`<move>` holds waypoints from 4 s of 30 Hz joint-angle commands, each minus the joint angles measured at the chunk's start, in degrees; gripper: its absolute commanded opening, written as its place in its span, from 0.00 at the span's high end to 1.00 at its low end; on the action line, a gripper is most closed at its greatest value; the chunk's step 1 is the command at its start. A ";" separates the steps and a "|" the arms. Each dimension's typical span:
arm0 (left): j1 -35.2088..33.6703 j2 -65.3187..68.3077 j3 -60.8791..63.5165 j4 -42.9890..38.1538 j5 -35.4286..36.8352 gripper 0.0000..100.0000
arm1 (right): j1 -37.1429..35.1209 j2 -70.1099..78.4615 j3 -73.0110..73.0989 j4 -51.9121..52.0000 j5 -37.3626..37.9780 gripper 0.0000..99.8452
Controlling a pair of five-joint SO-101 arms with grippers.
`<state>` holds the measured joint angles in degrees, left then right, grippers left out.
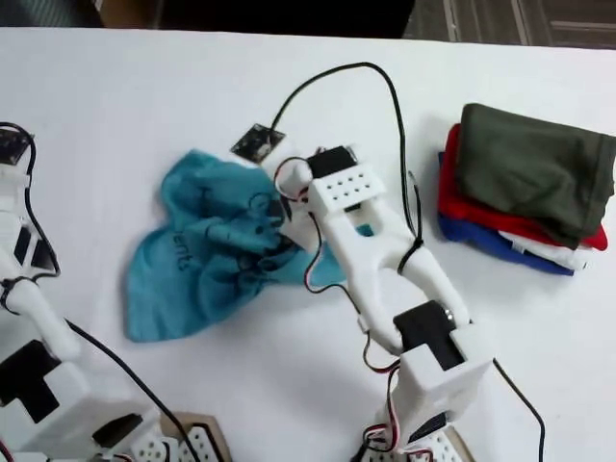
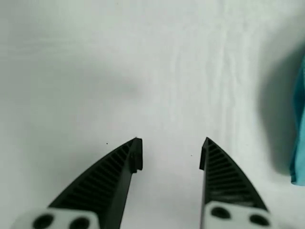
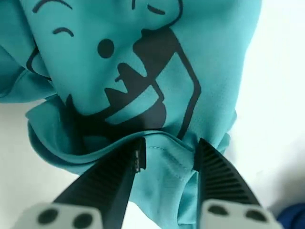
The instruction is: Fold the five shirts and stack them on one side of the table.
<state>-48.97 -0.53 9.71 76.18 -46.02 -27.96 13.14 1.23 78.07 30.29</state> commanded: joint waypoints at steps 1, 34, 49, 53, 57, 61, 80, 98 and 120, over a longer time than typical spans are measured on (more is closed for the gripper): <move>0.09 -2.90 -0.22 -0.70 -0.35 0.78 | 1.36 -0.22 -1.14 3.74 3.16 0.82; 0.35 -2.90 -0.22 -0.70 -0.35 0.78 | 1.10 -1.98 -0.26 7.08 10.46 0.82; 0.35 -2.90 -0.22 -0.70 -0.35 0.78 | 1.10 0.13 -8.18 12.18 10.11 0.98; 0.35 -2.90 -0.22 -0.62 -0.35 0.78 | 1.10 -2.86 -16.00 16.92 10.11 0.98; 0.44 -2.90 -0.22 -0.62 -0.35 0.78 | 1.36 -6.90 -19.87 18.33 10.29 0.98; 0.44 -2.90 -0.13 -0.62 -0.35 0.78 | 3.56 -9.63 -20.22 13.05 10.64 0.98; 1.05 -2.90 -0.13 1.41 -0.26 0.78 | 5.41 7.16 -38.42 12.88 1.76 0.98; 17.85 -3.25 12.26 5.54 0.00 0.78 | 19.47 -33.98 7.65 0.31 5.71 0.98; 41.93 -2.90 19.12 13.89 -3.16 0.78 | 24.40 -35.12 21.01 -19.38 5.71 0.98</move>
<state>-7.74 -0.79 27.38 94.46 -48.48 -4.48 -18.95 22.86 59.60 35.82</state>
